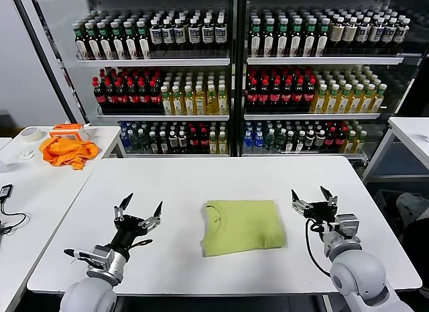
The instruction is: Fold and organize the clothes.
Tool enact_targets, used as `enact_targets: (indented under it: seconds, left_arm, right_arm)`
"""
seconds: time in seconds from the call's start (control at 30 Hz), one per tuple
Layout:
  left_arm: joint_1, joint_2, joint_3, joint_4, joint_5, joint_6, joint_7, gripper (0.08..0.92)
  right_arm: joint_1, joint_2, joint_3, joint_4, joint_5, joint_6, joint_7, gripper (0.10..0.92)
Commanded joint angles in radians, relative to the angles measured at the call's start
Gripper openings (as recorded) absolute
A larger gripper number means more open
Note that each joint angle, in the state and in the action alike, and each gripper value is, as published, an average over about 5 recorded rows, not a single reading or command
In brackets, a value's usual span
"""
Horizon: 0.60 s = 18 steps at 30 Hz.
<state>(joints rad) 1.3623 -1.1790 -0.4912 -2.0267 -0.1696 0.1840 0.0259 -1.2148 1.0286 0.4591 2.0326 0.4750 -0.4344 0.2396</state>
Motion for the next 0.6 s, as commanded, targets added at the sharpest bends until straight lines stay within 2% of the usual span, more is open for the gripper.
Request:
enact_targets:
  seconds: [0.03, 0.3, 0.6]
  left_arm:
    - [-0.076, -0.066, 0.056, 0.081, 0.108, -0.061, 0.066, 0.823]
    - [-0.102, -0.122, 0.095, 0.133, 0.080, -0.151, 0.090, 0.823]
    - [-0.099, -0.110, 0.054, 0.139, 0.100, -0.192, 0.094, 0.823]
  right_arm:
    - [-0.078, 0.037, 0.073, -0.080, -0.232, 0.205, -0.102, 0.822]
    - [-0.099, -0.002, 0.101, -0.091, -0.200, 0.225, -0.107, 0.823]
    - [-0.094, -0.011, 0.106, -0.067, -0.210, 0.207, -0.118, 0.823]
